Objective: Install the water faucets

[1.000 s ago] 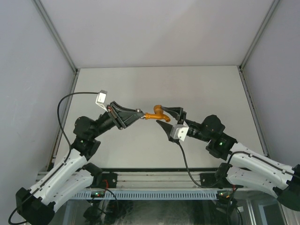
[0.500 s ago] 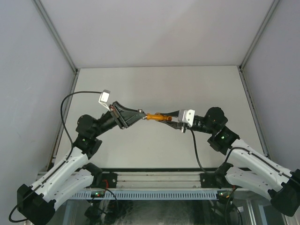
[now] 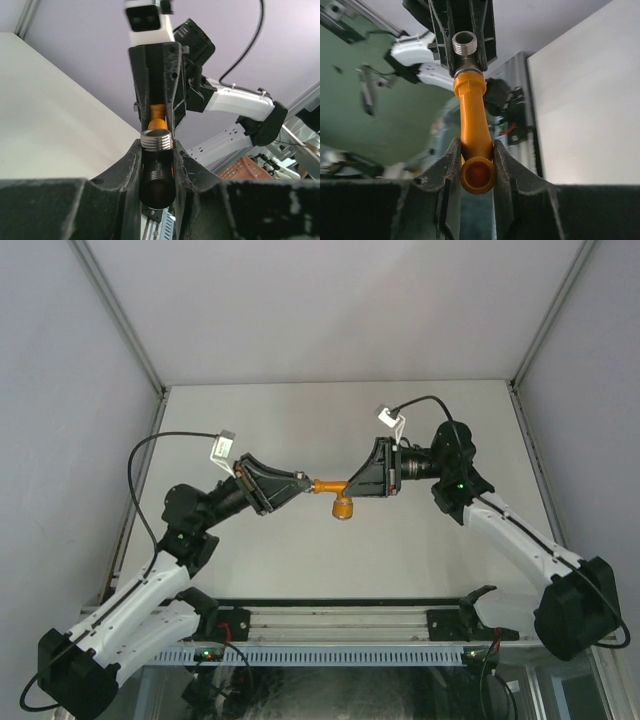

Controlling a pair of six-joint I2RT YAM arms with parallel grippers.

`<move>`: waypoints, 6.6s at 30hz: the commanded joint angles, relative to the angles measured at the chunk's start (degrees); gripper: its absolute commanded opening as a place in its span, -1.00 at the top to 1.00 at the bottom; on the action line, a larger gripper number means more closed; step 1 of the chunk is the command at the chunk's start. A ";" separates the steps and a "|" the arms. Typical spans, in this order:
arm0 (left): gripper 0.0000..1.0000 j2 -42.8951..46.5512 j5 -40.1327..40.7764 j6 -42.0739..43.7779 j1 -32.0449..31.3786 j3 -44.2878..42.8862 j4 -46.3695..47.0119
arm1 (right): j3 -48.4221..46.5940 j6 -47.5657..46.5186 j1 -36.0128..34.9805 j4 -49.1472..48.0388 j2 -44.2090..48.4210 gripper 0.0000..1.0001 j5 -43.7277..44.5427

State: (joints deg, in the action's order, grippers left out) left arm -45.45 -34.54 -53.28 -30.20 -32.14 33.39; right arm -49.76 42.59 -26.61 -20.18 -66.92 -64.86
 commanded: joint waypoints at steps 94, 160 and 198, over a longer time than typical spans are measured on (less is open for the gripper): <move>0.99 3.58 1.44 -3.10 0.36 0.78 2.67 | 4.22 -63.96 -20.33 10.49 23.18 1.00 26.29; 0.99 7.24 5.19 -2.80 0.31 2.17 -1.07 | 17.60 -113.42 -33.69 6.28 32.91 -0.74 65.11; 0.99 6.01 2.49 -2.89 0.33 1.29 -1.20 | 7.60 -100.36 -34.16 8.55 19.72 1.00 55.33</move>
State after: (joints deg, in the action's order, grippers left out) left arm -39.55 -31.29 -56.42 -30.00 -30.06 29.50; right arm -39.09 -64.23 -61.34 -12.73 -49.10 -8.19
